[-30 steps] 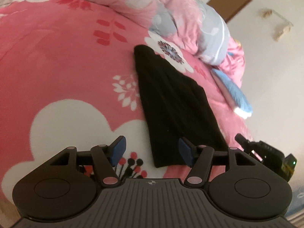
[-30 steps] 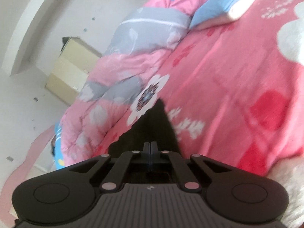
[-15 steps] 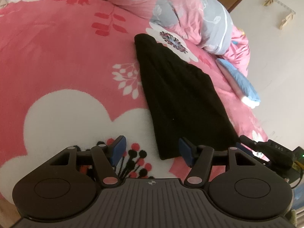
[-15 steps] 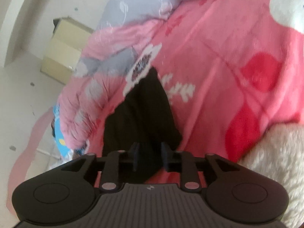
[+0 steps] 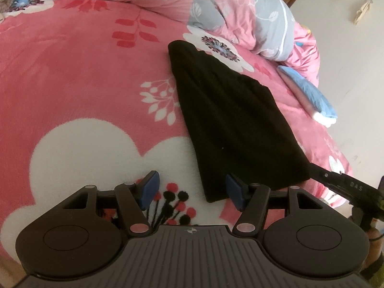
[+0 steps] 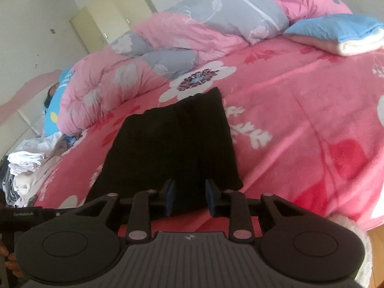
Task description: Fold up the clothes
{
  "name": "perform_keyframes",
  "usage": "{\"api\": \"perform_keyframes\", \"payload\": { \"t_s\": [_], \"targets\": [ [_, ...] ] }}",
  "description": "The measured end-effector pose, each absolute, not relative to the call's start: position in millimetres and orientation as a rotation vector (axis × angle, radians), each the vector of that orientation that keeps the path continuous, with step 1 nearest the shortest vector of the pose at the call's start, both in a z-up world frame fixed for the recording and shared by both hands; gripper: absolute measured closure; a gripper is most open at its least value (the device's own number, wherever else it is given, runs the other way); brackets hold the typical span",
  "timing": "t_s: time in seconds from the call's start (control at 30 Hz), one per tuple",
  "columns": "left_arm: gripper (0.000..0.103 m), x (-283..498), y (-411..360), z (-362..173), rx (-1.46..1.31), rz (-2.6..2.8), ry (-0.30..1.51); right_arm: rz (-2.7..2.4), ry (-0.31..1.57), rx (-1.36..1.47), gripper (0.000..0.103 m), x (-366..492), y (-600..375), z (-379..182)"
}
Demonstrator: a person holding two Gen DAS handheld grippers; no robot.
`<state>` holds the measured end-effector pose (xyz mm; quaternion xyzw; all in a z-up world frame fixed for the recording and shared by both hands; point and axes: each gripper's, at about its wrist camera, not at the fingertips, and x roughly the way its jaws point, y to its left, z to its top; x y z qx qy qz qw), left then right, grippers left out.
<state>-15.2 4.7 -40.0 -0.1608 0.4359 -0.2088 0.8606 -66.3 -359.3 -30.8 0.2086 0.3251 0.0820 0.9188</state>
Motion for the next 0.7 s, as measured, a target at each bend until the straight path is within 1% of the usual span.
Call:
{"api": "perform_keyframes", "payload": {
  "t_s": [0.3,0.37,0.43,0.7],
  "targets": [
    [0.042,-14,3,-39,-0.324,-0.434,0.918,0.206,0.714,0.453,0.074,-55,-365,-43],
    [0.042,-14,3,-39,-0.324,-0.434,0.917,0.204,0.700,0.436,0.082,-56,-363,-40],
    [0.042,-14,2,-37,-0.319,-0.435,0.914,0.199,0.684,0.420,0.096,-57,-361,-37],
    [0.042,-17,2,-29,-0.317,-0.446,0.887,0.172,0.588,0.401,0.099,-56,-370,-16]
  ]
}}
